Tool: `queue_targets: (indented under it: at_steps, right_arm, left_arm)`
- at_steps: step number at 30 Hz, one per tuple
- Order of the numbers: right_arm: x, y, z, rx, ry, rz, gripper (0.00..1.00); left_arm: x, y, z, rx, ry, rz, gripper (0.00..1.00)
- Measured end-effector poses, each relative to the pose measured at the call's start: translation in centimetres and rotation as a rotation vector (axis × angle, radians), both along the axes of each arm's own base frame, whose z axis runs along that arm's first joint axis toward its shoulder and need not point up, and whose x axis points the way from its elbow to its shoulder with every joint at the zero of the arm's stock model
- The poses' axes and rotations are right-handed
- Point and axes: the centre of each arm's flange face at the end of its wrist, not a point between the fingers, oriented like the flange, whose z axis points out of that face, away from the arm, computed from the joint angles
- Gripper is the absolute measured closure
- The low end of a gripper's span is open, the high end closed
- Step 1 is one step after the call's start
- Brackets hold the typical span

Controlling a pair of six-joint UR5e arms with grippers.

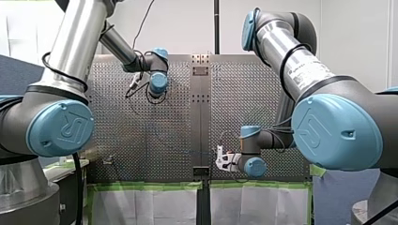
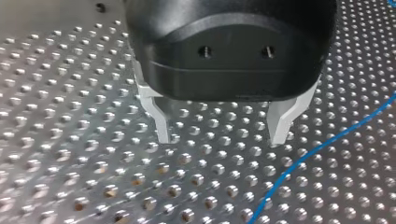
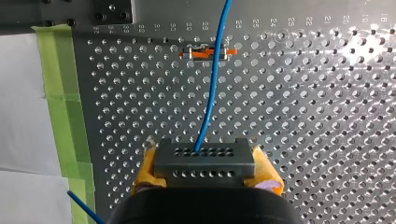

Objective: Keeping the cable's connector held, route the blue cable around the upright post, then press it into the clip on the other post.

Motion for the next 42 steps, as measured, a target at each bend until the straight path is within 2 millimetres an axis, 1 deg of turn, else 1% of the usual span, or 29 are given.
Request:
queue_targets:
  at_steps: [2, 7, 11, 14, 21, 26, 29, 39, 42]
  right_arm:
    - [0.0, 0.0, 0.0, 0.0, 0.0, 0.0, 1.0]
    - [0.0, 0.0, 0.0, 0.0, 0.0, 0.0, 1.0]
    - [0.0, 0.0, 0.0, 0.0, 0.0, 0.0, 1.0]
    - [0.0, 0.0, 0.0, 0.0, 0.0, 0.0, 1.0]
    - [0.0, 0.0, 0.0, 0.0, 0.0, 0.0, 1.0]
    - [0.0, 0.0, 0.0, 0.0, 0.0, 0.0, 1.0]
    - [0.0, 0.0, 0.0, 0.0, 0.0, 0.001, 1.0]
    - [0.0, 0.0, 0.0, 0.0, 0.0, -0.001, 1.0]
    - [0.0, 0.0, 0.0, 0.0, 0.0, -0.001, 1.0]
  left_arm:
    - [0.2, -0.1, -0.9, 0.004, 0.012, 0.0, 0.01]
    - [0.6, -0.2, -2.3, 0.012, 0.032, 0.004, 0.01]
    - [0.8, -0.5, -4.0, 0.022, 0.06, 0.002, 0.01]
    - [0.8, -0.7, -4.8, 0.028, 0.073, 0.0, 0.01]
    - [0.8, -0.5, -5.2, 0.045, 0.082, 0.026, 0.01]
    - [0.9, -0.7, -7.0, 0.063, 0.113, 0.029, 0.01]
    - [0.8, -0.9, -7.5, 0.068, 0.121, 0.031, 0.01]
    - [1.0, -0.5, -7.7, 0.06, 0.119, 0.05, 0.01]
    - [1.1, -0.4, -8.3, 0.058, 0.129, 0.054, 0.01]
